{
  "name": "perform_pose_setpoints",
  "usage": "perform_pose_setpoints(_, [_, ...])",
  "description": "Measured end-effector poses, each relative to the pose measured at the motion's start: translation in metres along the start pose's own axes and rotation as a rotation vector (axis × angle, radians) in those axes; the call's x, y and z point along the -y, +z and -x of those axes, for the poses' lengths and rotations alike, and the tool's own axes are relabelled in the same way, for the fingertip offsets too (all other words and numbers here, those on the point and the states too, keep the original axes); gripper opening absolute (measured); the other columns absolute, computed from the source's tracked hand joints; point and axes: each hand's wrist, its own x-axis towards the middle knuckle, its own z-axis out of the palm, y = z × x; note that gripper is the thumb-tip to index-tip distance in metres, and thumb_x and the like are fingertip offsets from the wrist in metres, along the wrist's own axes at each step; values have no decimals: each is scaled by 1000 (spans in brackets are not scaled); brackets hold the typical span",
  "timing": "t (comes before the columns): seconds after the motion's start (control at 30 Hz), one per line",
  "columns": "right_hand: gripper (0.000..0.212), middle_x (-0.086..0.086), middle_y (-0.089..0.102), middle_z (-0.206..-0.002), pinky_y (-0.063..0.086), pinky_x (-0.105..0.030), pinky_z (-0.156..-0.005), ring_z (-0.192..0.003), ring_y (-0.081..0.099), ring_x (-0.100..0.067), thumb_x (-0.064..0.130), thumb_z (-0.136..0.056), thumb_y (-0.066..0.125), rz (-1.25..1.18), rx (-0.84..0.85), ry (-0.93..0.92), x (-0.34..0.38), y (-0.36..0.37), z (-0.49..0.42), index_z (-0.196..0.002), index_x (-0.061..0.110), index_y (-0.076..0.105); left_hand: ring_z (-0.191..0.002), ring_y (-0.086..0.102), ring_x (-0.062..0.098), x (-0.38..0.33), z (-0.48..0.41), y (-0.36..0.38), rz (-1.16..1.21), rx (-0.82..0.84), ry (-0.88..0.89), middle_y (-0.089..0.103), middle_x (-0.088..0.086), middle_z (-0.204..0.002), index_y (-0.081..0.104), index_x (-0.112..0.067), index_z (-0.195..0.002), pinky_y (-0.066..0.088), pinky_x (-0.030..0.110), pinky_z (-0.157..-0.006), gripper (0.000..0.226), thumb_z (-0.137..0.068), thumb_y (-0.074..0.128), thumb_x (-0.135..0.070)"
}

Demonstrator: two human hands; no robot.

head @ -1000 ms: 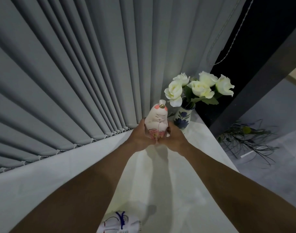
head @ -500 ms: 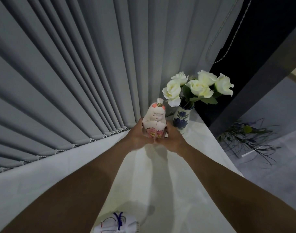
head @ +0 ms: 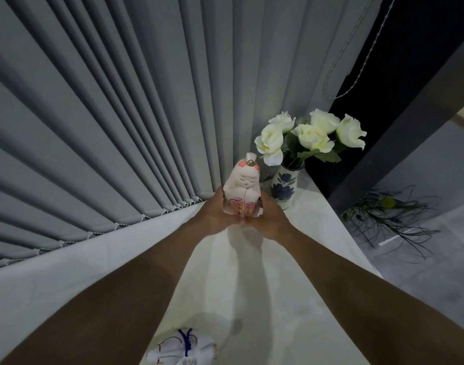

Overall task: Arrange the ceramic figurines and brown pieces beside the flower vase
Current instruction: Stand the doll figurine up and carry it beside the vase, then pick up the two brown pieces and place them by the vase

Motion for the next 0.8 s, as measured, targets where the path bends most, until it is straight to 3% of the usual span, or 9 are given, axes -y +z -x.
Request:
perform_pose_setpoints(0.07, [72,11,56,-111,44,-24,-88,-106,54,-14,14,-74,86,3,-13,7,2,0,5,-135,22,48,-113,46,13,-1,5,-1,-58,-49,17,48,-4,-126,31,-11,-145,44,-2,-63,83,-78,76,7])
perform_pose_setpoints(0.13, [72,16,55,-104,42,-16,-80,-98,53,-6,17,-73,88,-6,-40,18,2,1,10,-133,23,49,-109,48,12,1,13,-6,-92,-91,19,49,-6,-123,36,-13,-143,44,0,-64,79,-78,78,2])
perform_pose_setpoints(0.23, [81,9,56,-117,44,-25,-90,-110,53,-13,34,-67,92,-26,-135,58,0,8,21,-134,21,47,-121,48,19,12,31,-14,-140,-140,14,49,-3,-134,37,-18,-144,46,26,-95,79,-78,81,-13])
perform_pose_setpoints(0.27, [84,6,57,-124,45,-30,-96,-116,53,-16,37,-68,91,-5,-180,74,-3,12,26,-136,20,45,-123,48,19,16,40,-17,-139,-158,8,48,-3,-136,37,-21,-144,45,32,-99,79,-79,81,-18])
perform_pose_setpoints(0.33, [85,-2,57,-134,46,-38,-103,-128,51,-23,35,-71,85,45,-238,108,-9,19,40,-141,19,40,-121,50,18,25,60,-22,-126,-194,13,50,-4,-133,41,-24,-142,43,31,-96,73,-81,79,-22])
perform_pose_setpoints(0.4, [83,-6,56,-133,48,-42,-104,-128,51,-27,29,-74,81,52,-246,139,-14,27,59,-144,19,38,-116,53,17,32,82,-26,-122,-221,31,53,-3,-129,43,-23,-140,43,28,-93,67,-82,77,-22])
perform_pose_setpoints(0.57, [61,2,60,-120,42,-14,-75,-107,55,-15,25,-83,78,106,-129,107,-25,48,122,-136,25,49,-101,60,19,46,145,-40,-165,-297,127,61,-1,-114,55,-22,-126,50,31,-88,47,-84,75,-22])
perform_pose_setpoints(0.67, [49,5,66,-115,43,-21,-87,-108,59,-14,22,-84,76,128,-73,78,-33,62,161,-129,27,57,-88,61,16,51,192,-44,-174,-361,203,64,-2,-100,61,-22,-113,50,26,-80,31,-85,73,-19])
perform_pose_setpoints(0.8, [40,6,68,-111,45,-23,-89,-107,63,-16,15,-85,71,158,-40,71,-46,81,207,-122,26,61,-74,57,17,74,259,-43,-220,-419,236,63,0,-84,60,-19,-94,48,27,-71,16,-83,65,-9])
